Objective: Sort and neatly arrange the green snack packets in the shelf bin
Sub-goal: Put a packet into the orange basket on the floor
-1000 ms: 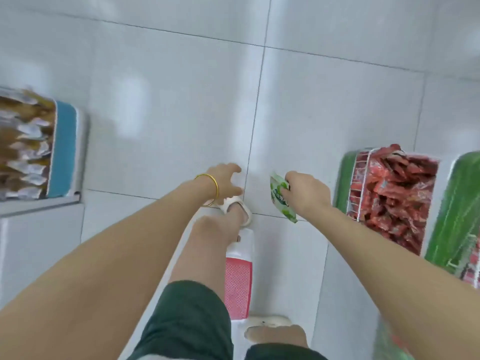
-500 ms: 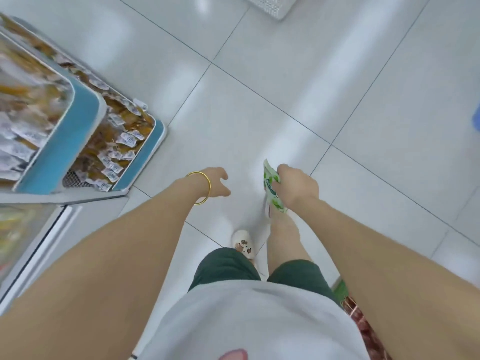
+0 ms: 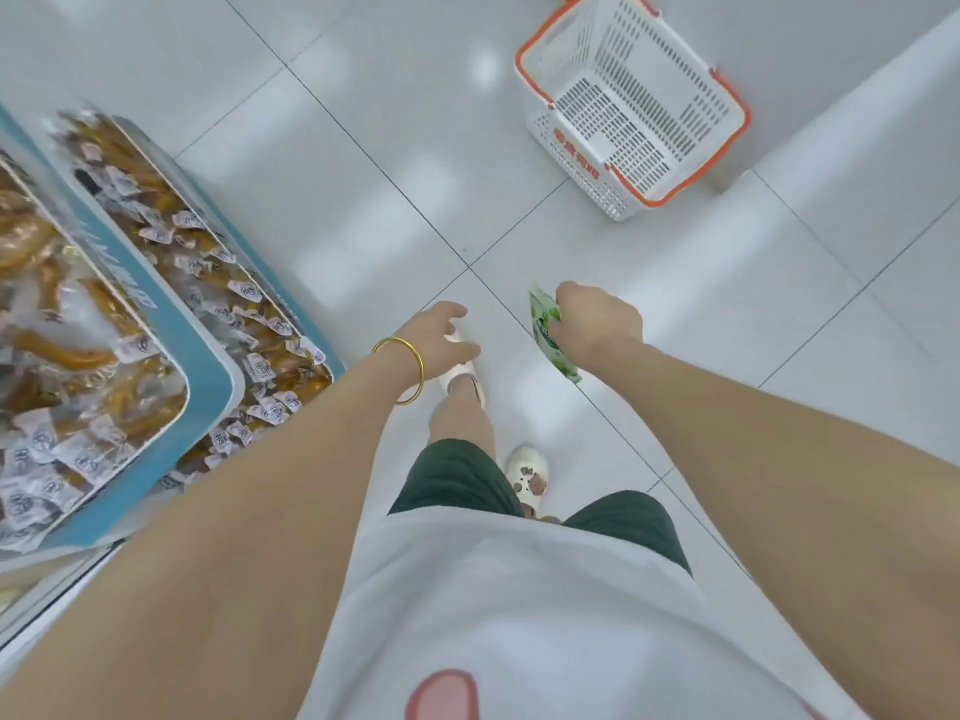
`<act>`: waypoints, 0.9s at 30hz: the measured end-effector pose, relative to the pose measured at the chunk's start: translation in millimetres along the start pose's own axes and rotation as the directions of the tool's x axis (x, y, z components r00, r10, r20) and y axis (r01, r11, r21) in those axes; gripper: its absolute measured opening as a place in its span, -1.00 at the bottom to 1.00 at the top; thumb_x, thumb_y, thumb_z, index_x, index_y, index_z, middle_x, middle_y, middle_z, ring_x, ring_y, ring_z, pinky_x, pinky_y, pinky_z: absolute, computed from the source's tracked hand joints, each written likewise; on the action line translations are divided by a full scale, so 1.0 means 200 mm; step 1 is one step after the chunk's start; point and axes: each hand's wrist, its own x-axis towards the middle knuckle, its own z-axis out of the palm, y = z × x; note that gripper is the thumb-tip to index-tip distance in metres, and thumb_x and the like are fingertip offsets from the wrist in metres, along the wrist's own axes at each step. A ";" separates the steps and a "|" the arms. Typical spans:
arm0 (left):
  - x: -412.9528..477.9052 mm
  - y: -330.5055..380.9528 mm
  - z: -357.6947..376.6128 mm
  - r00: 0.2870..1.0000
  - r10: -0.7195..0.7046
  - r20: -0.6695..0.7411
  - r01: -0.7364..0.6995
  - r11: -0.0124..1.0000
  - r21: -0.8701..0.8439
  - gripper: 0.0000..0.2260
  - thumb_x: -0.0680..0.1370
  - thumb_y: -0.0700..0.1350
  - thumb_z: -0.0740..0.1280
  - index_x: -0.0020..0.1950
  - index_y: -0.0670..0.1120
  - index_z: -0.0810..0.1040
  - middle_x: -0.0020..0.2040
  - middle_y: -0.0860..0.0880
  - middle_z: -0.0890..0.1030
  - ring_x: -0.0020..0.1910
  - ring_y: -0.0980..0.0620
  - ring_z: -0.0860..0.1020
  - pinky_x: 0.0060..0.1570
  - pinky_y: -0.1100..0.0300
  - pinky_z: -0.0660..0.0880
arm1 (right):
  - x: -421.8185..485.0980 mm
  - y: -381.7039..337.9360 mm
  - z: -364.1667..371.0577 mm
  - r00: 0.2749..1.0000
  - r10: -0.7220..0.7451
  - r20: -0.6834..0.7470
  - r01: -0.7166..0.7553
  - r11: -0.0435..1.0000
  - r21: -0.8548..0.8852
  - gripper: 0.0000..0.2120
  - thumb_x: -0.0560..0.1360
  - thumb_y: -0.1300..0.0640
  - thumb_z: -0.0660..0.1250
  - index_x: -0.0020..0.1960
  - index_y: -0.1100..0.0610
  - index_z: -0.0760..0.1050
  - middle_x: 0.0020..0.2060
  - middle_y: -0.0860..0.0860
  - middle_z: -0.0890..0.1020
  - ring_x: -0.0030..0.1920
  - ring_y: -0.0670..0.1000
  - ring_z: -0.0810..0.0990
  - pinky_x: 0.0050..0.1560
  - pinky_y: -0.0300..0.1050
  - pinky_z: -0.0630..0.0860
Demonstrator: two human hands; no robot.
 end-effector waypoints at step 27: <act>2.30 1.81 -1.33 0.986 -0.054 0.158 0.042 0.996 0.080 -0.54 0.54 -0.06 0.32 0.41 -0.02 0.30 0.29 -0.07 0.45 0.15 -0.04 0.47 0.07 0.21 0.35 | 2.66 0.41 -1.43 0.975 0.216 0.049 -0.222 0.953 0.207 -0.91 0.55 0.15 0.17 -0.10 0.14 0.31 -0.35 -0.02 0.37 -0.28 0.07 0.41 -0.44 -0.17 0.14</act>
